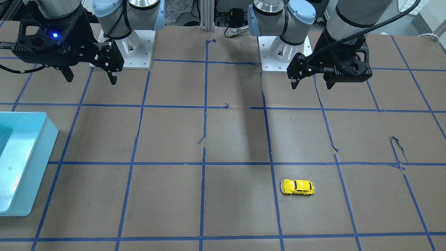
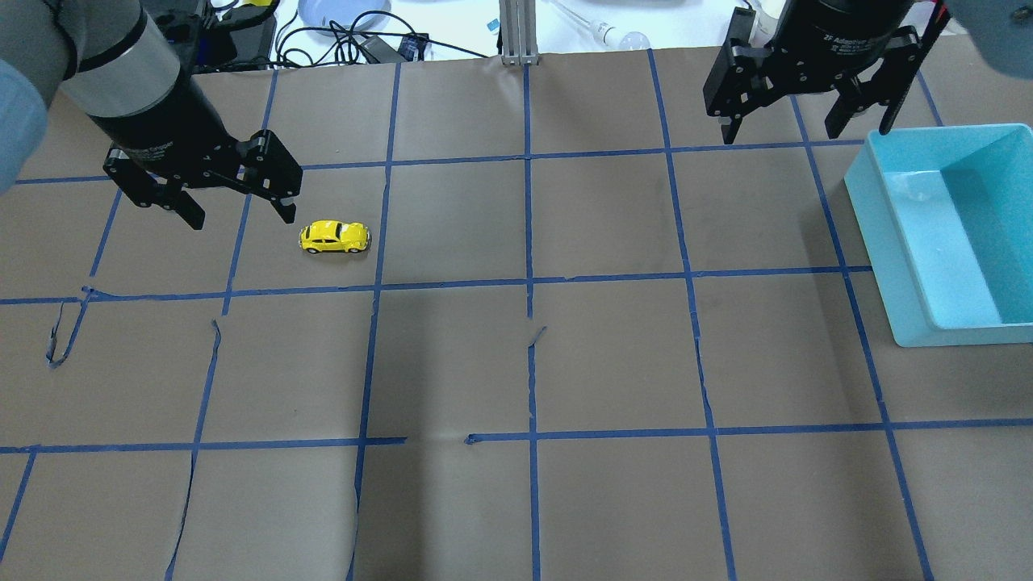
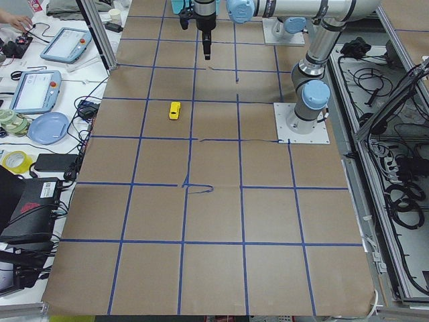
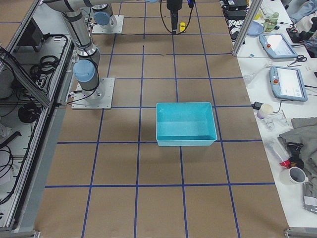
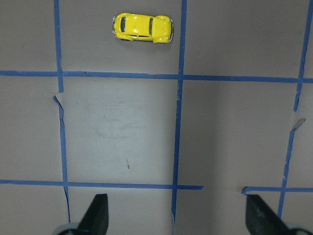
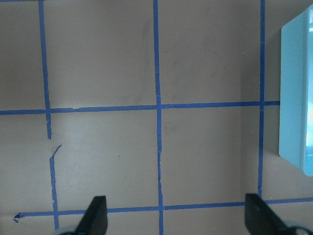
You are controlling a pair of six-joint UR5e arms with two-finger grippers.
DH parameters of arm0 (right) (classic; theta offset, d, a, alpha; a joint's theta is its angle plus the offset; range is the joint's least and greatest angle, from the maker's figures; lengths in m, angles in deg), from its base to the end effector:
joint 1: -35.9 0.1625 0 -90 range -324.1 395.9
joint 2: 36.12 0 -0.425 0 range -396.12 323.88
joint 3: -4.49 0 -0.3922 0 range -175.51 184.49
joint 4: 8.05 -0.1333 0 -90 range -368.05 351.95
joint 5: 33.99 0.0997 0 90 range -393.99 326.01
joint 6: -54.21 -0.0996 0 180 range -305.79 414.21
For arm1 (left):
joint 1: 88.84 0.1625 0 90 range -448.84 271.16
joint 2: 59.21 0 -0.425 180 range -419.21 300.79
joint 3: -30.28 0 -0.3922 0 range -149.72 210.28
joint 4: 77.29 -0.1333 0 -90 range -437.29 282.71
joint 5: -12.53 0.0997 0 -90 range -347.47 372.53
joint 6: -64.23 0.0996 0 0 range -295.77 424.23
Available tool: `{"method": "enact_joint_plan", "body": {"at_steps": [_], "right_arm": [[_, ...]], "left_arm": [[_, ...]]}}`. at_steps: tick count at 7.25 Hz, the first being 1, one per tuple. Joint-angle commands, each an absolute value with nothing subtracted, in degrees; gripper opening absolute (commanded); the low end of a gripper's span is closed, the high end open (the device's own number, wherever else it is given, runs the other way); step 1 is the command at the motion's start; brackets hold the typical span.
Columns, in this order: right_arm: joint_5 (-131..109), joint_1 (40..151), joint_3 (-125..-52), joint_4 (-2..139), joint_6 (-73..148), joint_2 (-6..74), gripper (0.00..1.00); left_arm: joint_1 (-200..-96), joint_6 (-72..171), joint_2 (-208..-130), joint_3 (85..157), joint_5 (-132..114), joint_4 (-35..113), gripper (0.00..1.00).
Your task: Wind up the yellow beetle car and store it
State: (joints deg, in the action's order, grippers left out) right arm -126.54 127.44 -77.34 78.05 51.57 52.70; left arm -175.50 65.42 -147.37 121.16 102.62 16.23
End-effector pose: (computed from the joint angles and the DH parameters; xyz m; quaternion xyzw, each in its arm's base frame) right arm 0.1423 -0.4993 0.5412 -0.0102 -0.9993 0.0277 0.0212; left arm -0.1053 -0.4806 0.4899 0.0187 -0.9996 -0.0224 0.0001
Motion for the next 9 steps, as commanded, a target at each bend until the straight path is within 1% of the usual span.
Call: {"method": "enact_joint_plan", "body": {"at_steps": [1, 9], "right_arm": [[-126.54, 127.48, -77.34, 78.08, 51.57, 52.65, 1.0], [-126.54, 127.39, -77.34, 78.08, 51.57, 52.65, 1.0]], "left_arm": [[-175.5, 65.46, -147.37, 121.16, 102.62, 16.23, 1.0], [-175.5, 65.99, -146.93, 122.04, 102.8, 16.23, 1.0]]}}
